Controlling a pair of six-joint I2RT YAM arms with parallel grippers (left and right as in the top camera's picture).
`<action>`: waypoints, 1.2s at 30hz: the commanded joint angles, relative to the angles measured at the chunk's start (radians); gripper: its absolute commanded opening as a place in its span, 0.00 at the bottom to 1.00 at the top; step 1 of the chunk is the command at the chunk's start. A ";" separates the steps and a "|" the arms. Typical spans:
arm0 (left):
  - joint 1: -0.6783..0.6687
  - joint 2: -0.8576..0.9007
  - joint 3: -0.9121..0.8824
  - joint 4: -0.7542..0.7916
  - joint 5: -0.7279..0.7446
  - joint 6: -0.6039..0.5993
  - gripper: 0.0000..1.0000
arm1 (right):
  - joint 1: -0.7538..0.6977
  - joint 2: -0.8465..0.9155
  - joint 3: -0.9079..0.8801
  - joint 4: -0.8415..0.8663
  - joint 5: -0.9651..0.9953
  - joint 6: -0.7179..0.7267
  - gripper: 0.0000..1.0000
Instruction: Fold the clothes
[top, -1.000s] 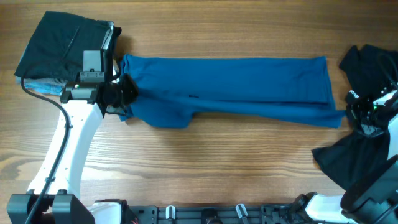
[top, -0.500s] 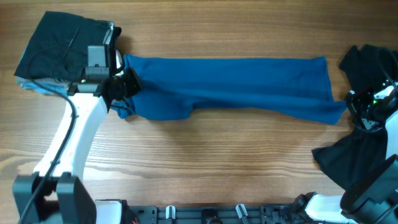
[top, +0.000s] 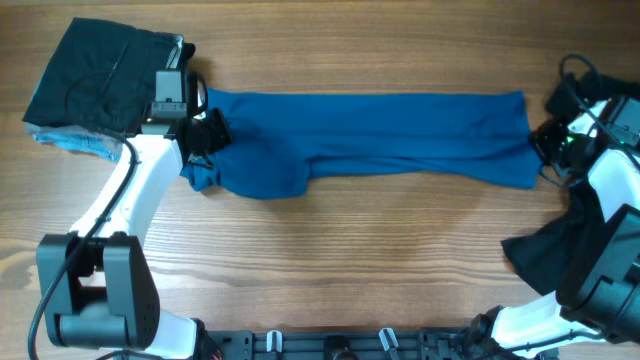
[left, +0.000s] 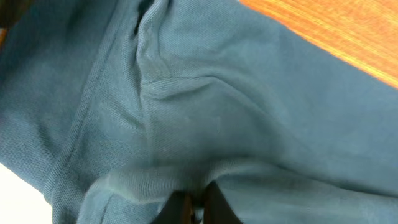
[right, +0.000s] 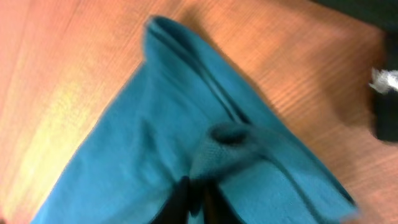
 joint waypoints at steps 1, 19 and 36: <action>0.000 0.019 0.015 0.028 -0.043 0.018 0.41 | 0.009 0.009 0.024 0.072 -0.008 -0.005 0.57; -0.051 0.028 -0.058 -0.109 0.145 0.201 0.67 | -0.047 0.008 0.024 -0.331 0.042 -0.109 0.70; 0.037 0.185 -0.130 -0.012 -0.023 0.163 0.04 | -0.043 0.024 -0.037 -0.292 0.055 -0.132 0.94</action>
